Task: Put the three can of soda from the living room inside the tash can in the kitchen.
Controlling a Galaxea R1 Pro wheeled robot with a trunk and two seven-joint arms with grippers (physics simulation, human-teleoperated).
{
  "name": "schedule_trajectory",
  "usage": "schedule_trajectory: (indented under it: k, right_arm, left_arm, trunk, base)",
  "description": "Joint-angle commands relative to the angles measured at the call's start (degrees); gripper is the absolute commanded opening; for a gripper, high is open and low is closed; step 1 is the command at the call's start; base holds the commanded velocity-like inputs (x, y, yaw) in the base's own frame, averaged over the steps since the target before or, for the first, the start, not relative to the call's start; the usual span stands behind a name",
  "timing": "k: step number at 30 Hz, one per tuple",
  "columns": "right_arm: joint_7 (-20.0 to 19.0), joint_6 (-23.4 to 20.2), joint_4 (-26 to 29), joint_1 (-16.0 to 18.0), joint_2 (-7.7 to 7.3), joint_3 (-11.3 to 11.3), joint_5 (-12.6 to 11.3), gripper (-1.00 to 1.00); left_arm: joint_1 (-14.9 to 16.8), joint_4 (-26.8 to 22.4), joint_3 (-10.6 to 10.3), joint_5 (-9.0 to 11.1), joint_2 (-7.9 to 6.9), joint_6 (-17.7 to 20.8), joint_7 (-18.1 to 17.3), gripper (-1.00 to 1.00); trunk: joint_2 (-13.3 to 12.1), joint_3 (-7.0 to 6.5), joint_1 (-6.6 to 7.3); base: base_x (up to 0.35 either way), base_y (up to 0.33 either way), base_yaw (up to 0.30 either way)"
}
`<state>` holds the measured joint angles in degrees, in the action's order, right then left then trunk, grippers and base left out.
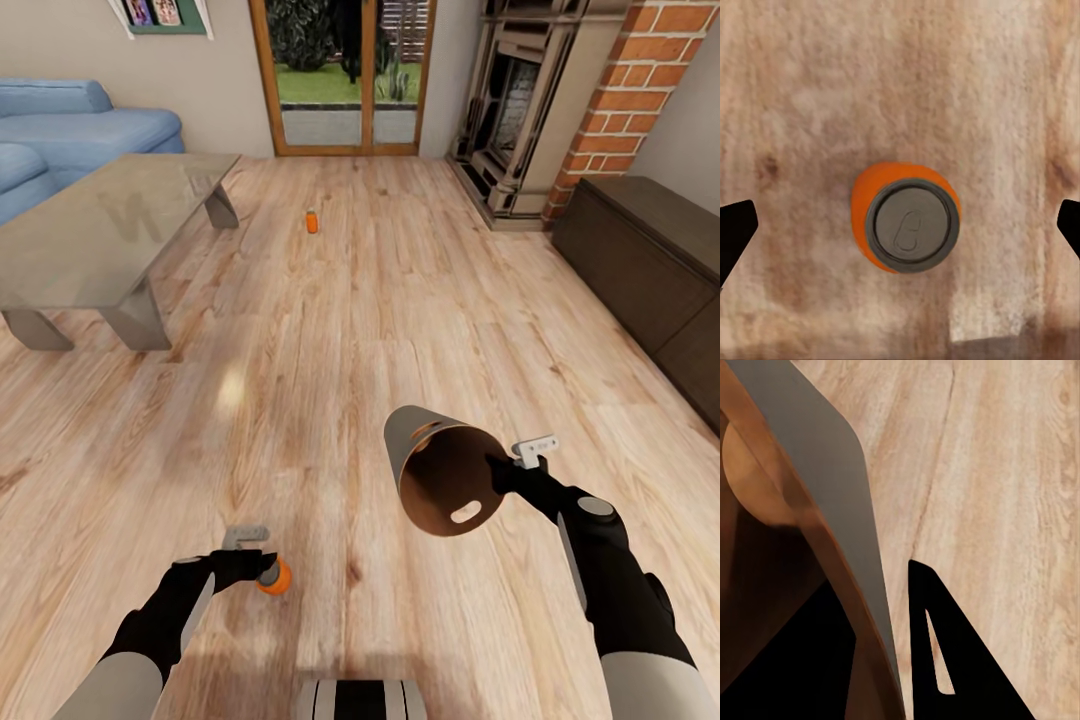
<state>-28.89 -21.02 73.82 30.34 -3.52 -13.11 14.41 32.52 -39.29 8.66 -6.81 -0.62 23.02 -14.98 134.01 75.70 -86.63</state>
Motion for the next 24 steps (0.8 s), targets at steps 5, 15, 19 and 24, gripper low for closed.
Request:
schedule_trajectory:
  k: [5,15,19,24]
  right_arm:
    - [-0.3,-0.1,0.4,0.0,0.01,0.0,-0.6,-1.00]
    - [-0.4,0.0,0.5,0.0,0.01,0.5,-0.7,-1.00]
    - [-0.5,0.0,0.6,0.0,0.01,1.4,-0.6,-1.00]
    - [-0.5,0.0,0.8,0.0,0.01,1.5,-0.7,-1.00]
  left_arm:
    - [0.0,-0.3,-0.1,0.0,0.04,-0.3,0.1,1.00]
    - [0.0,-0.1,-0.1,-0.1,0.08,-0.4,0.5,1.00]
    - [0.0,0.1,-0.1,-0.1,0.09,-0.4,0.5,1.00]
    - [0.0,0.1,-0.1,-0.1,0.09,-0.4,0.5,1.00]
  trunk:
    - [0.0,0.02,0.00]
    - [1.2,0.56,-0.65]
    - [2.8,1.35,-1.53]
    - [4.8,2.59,-2.63]
  base:
    - [0.038,0.000,0.000]
    - [0.004,0.000,0.000]
    - [0.000,0.000,0.000]
    - [0.000,0.000,0.000]
